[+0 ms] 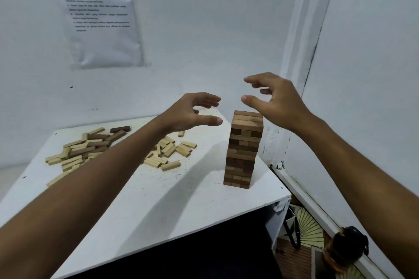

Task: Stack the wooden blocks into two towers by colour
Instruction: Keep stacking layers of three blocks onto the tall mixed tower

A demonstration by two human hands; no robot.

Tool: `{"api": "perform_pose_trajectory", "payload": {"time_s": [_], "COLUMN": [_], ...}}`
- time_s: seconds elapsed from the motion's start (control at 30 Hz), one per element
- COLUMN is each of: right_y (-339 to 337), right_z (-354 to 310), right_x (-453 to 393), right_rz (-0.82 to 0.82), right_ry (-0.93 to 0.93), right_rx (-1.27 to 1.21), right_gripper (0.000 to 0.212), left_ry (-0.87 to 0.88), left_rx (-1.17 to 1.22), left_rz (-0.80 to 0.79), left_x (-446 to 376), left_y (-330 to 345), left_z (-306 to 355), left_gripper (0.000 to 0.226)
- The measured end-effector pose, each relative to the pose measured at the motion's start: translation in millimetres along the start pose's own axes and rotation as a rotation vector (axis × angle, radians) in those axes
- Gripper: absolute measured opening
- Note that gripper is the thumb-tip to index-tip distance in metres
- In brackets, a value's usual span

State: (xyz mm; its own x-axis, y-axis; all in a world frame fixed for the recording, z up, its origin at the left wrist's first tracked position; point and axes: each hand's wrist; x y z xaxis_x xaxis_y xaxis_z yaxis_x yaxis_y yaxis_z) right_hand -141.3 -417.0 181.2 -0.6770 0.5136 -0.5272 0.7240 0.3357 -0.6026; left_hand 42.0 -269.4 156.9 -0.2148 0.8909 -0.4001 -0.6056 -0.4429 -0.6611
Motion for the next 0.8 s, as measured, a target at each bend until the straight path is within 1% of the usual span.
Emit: {"api": "perform_pose_trajectory", "payload": {"time_s": [0.1, 0.23, 0.3, 0.43, 0.5, 0.57, 0.63, 0.67, 0.8], "right_y": [23, 70, 97, 159, 190, 220, 248, 262, 304], "right_z": [-35, -67, -73, -75, -70, -63, -57, -54, -48], "right_x": [-1, 6, 11, 19, 24, 29, 33, 34, 40], "right_rz": [-0.013, -0.147, -0.217, -0.360, -0.425, -0.498, -0.573, -0.604, -0.682], "right_ry": [-0.116, -0.191, -0.187, -0.112, -0.077, -0.039, -0.008, -0.003, -0.033], "right_rx": [-0.047, -0.138, -0.163, -0.192, -0.150, -0.085, -0.007, 0.047, 0.308], "right_gripper": [0.038, 0.035, 0.035, 0.034, 0.036, 0.040, 0.045, 0.048, 0.066], "left_ry": [-0.034, -0.141, -0.227, -0.404, -0.496, -0.571, -0.608, -0.627, -0.656], "left_rx": [-0.051, -0.140, -0.166, -0.268, -0.356, -0.401, -0.478, -0.524, -0.613], "left_rz": [0.037, 0.086, 0.140, 0.226, 0.244, 0.260, 0.242, 0.232, 0.177], "left_x": [27, 80, 111, 183, 217, 246, 268, 276, 284], "left_y": [-26, -54, -63, -67, -63, -59, -56, -54, -46], "left_z": [-9, -31, -47, -86, -104, -116, -129, -134, -145], "left_gripper": [0.067, 0.069, 0.068, 0.049, 0.051, 0.069, 0.087, 0.089, 0.077]}}
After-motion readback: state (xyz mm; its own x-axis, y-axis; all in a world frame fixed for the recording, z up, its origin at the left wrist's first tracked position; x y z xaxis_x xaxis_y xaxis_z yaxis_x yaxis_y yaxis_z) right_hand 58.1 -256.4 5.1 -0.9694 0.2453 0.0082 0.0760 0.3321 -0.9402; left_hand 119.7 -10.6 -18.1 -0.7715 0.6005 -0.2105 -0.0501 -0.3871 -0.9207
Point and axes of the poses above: each hand's wrist, its own x-axis away from the middle knuckle, its own y-axis out of the palm, z = x × y, and after that the axes turned 9 degrees about y, right-handed
